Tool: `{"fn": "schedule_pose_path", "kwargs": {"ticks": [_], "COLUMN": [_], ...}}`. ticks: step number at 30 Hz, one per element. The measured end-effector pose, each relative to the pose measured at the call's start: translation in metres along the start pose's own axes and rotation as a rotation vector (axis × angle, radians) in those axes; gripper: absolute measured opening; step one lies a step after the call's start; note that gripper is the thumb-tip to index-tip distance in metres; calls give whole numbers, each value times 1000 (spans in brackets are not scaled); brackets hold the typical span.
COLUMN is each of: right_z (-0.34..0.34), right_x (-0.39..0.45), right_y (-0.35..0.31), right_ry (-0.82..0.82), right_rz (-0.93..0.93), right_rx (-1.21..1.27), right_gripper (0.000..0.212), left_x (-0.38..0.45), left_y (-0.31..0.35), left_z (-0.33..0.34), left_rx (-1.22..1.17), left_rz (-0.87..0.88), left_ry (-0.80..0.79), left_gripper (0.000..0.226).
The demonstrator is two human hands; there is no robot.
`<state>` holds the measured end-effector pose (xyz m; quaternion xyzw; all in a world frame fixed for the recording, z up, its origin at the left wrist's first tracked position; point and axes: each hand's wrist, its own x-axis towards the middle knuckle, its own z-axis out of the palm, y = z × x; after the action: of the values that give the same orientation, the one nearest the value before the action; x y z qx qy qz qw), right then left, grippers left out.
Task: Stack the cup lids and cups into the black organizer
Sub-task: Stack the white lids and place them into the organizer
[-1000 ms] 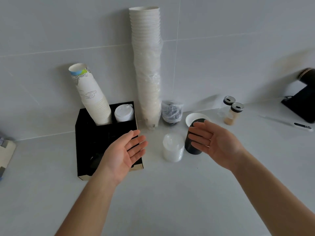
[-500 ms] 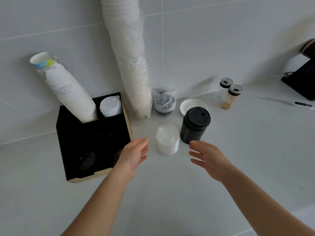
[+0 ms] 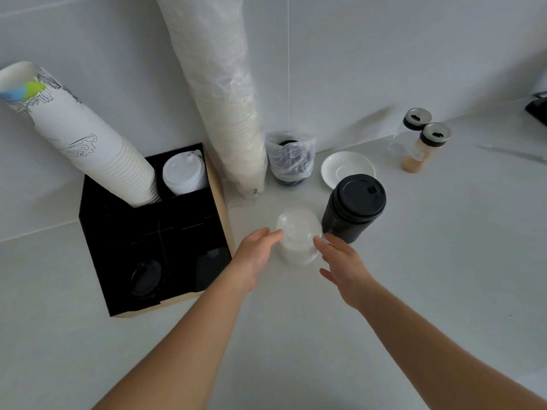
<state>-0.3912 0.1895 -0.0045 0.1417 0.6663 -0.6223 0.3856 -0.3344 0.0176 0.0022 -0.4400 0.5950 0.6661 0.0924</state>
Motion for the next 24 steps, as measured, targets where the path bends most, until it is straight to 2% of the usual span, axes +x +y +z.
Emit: {"fn": "schedule_pose_path", "kwargs": {"ticks": [3, 8, 10, 13, 14, 24], "right_z": [5, 4, 2, 1, 1, -4], "right_x": [9, 21, 24, 28, 29, 19], "right_y": [0, 3, 4, 6, 6, 12], "right_ry": [-16, -32, -25, -11, -9, -70], "right_rz": [32, 47, 38, 27, 27, 27], "right_rx": [19, 34, 31, 11, 10, 12], "right_gripper": [67, 63, 61, 55, 53, 48], "left_x": [6, 23, 23, 18, 18, 1], "left_y": [1, -10, -9, -4, -4, -15], "left_z": [3, 2, 3, 6, 8, 6], "left_rx": [58, 93, 87, 32, -2, -143], "left_rz": [-33, -69, -69, -56, -56, -44], "left_ry": [-31, -25, -22, -96, -108, -102], "left_gripper": [89, 89, 80, 38, 30, 30]}}
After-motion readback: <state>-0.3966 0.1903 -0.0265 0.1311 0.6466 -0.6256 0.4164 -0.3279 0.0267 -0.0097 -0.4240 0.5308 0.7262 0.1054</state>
